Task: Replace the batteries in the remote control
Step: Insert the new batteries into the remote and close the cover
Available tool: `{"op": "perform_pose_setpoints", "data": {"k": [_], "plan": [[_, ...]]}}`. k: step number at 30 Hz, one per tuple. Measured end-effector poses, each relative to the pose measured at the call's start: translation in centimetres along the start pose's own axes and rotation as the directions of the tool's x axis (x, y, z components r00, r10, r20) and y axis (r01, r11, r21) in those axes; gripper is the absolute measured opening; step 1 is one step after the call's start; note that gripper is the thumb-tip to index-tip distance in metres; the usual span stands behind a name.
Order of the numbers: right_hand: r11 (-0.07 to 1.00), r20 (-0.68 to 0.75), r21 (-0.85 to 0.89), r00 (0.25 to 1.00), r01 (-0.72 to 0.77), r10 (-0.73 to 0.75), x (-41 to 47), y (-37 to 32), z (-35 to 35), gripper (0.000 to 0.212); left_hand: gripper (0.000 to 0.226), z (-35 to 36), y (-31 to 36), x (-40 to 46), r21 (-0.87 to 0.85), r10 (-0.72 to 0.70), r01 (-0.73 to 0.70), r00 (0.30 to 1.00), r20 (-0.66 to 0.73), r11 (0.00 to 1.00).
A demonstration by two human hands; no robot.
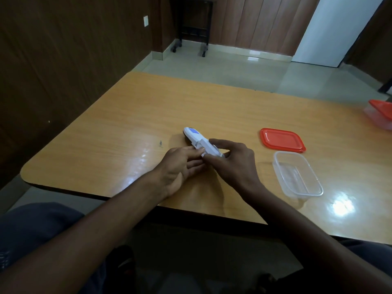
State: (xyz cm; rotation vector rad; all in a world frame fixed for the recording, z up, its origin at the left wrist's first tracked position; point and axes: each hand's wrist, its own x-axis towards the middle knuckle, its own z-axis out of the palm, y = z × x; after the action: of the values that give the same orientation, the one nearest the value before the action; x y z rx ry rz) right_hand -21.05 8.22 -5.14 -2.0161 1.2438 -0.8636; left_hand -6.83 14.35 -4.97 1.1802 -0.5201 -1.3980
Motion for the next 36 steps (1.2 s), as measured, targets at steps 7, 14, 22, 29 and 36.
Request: {"op": "perform_pose_setpoints", "data": {"k": [7,14,22,29,36], "plan": [[0.959,0.003,-0.047,0.96,0.281,-0.281,-1.6,0.5,0.4,0.055,0.045,0.1,-0.2,-0.4,-0.047,0.053,-0.054,0.998,-0.026,0.997],[0.896,0.127,-0.074,0.896,0.437,-0.426,-1.4,1.2,-1.5,0.066,0.052,0.0,1.0,-0.9,0.034,0.107,-0.108,0.994,0.03,0.994],[0.888,0.153,-0.07,0.884,0.455,-0.441,-1.1,2.0,-2.7,0.099,0.047,0.7,0.3,-1.0,0.166,0.143,-0.152,0.988,0.063,0.974],[0.878,0.213,-0.061,0.866,0.474,-0.453,0.0,2.3,-3.7,0.142,0.056,0.7,0.0,-1.3,0.286,0.174,-0.209,0.974,0.144,0.935],[0.866,0.201,-0.089,0.861,0.492,-0.468,0.1,2.0,-4.3,0.156,0.051,1.0,0.0,-1.5,0.319,0.158,-0.22,0.965,0.209,0.922]]}}
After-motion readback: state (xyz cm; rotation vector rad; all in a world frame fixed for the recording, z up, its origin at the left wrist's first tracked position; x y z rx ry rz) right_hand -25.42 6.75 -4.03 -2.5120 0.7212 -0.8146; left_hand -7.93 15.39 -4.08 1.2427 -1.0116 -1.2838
